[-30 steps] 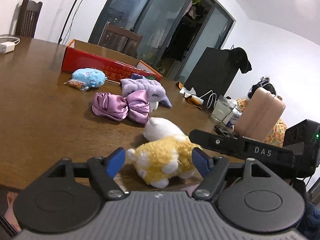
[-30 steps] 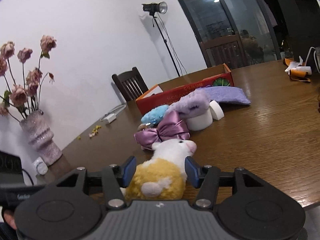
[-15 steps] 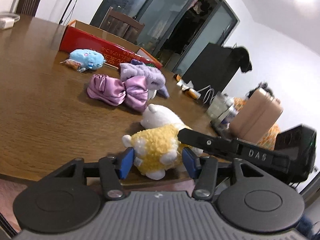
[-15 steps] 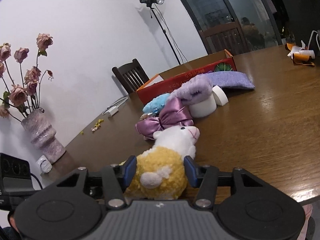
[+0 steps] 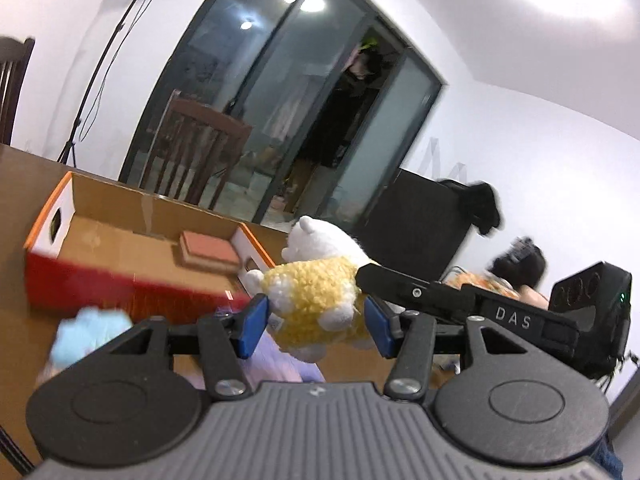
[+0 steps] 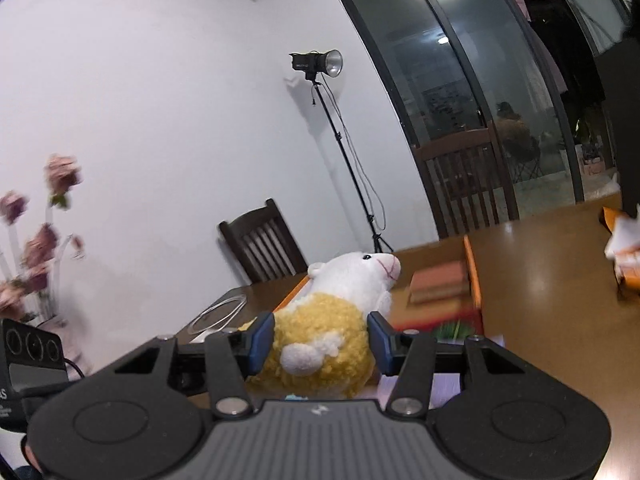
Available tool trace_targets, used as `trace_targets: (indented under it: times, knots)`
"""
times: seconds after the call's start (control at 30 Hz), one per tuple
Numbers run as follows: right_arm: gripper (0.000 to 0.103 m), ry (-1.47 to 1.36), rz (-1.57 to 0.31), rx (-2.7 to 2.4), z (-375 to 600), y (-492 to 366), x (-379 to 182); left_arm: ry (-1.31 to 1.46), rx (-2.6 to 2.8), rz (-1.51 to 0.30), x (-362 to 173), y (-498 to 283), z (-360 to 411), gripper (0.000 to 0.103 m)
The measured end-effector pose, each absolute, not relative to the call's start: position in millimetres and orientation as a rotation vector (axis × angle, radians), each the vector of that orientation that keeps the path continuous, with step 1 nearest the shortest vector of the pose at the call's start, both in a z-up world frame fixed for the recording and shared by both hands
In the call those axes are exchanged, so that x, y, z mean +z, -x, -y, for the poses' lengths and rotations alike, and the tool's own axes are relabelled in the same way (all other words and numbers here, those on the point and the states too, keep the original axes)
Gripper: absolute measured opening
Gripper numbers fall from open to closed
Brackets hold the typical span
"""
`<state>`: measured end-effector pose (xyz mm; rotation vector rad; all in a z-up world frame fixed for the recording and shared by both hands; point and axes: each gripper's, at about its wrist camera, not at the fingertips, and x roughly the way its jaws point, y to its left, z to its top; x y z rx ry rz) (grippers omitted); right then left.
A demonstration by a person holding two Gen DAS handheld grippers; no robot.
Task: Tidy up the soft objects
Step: 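Carry the yellow plush into the cardboard box and open the left tool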
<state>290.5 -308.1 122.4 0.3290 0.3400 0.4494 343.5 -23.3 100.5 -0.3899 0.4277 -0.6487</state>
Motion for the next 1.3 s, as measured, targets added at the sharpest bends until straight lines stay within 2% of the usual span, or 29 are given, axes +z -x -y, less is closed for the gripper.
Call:
trace_targets:
  times: [0.13, 0.3, 0.6, 0.67, 0.77, 0.9, 1.17, 1.3]
  knots:
    - [0.050, -0.350, -0.400, 0.427, 316.2, -374.1, 120.4, 0.396, -0.603, -0.495, 92.4, -425.1, 39.7, 0.055]
    - [0.050, -0.333, -0.486, 0.371, 317.9, -450.8, 92.5, 0.391, -0.551, -0.614, 61.6, -493.6, 55.8, 0.055]
    - [0.053, -0.297, -0.563, 0.309, 314.8, -497.0, 60.2, 0.311, -0.572, -0.662, 32.8, -520.0, 65.3, 0.055]
    - [0.053, -0.267, -0.546, 0.278, 312.7, -492.9, 60.1, 0.315, -0.594, -0.663, 34.8, -518.1, 64.2, 0.056]
    - [0.062, -0.216, -0.493, 0.250, 308.2, -481.0, 69.5, 0.307, -0.578, -0.649, 42.4, -508.9, 60.6, 0.056]
    - [0.064, -0.209, -0.438, 0.263, 313.0, -457.4, 97.1, 0.279, -0.553, -0.596, 68.5, -476.8, 44.6, 0.058]
    - [0.077, -0.102, -0.360, 0.293, 303.9, -371.8, 145.7, 0.108, -0.443, -0.464, 125.9, -374.0, 5.0, 0.065]
    - [0.080, -0.056, -0.338, 0.287, 301.7, -327.5, 155.4, 0.034, -0.372, -0.396, 139.0, -323.7, -9.0, 0.070]
